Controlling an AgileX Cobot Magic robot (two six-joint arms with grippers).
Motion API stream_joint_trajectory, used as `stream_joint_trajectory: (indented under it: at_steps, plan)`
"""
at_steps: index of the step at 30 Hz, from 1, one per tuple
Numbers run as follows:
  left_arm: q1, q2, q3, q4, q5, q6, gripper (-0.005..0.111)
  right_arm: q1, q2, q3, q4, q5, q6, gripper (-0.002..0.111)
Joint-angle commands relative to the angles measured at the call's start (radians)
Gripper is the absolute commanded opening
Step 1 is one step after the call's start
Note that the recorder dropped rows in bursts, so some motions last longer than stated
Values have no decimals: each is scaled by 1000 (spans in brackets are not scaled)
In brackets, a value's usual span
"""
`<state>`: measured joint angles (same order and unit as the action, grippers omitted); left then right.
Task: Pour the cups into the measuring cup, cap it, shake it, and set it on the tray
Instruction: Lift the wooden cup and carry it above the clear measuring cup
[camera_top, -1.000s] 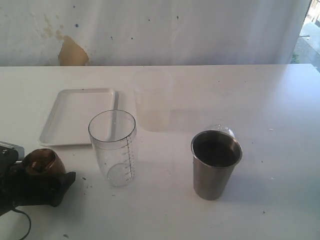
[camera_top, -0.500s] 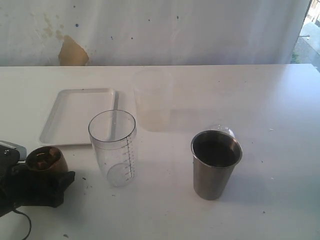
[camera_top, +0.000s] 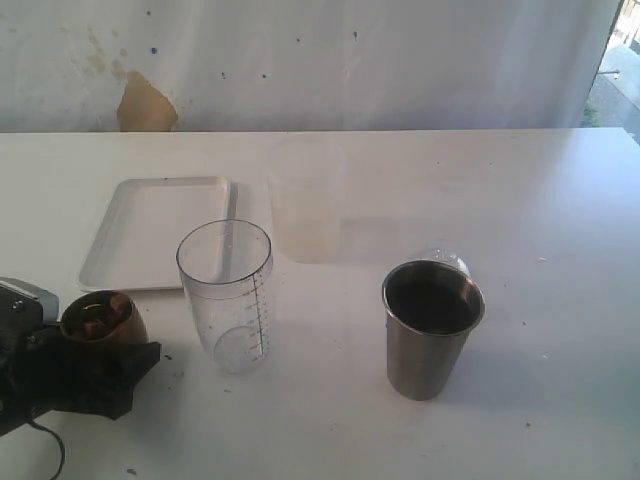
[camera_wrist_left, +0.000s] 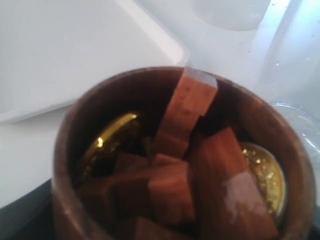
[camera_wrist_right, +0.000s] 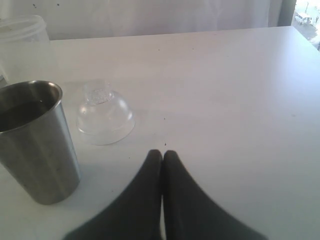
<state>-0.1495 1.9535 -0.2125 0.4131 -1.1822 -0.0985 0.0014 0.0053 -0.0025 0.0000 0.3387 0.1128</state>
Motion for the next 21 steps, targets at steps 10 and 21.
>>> stream_joint_trajectory:
  at_steps: [10, 21]
  plan:
    - [-4, -222, -110, 42, 135, -201, 0, -1, -5, 2, 0, -2, -3, 0]
    - [-4, -370, -369, 330, 456, -497, 0, -1, -5, 2, 0, -2, -3, 0]
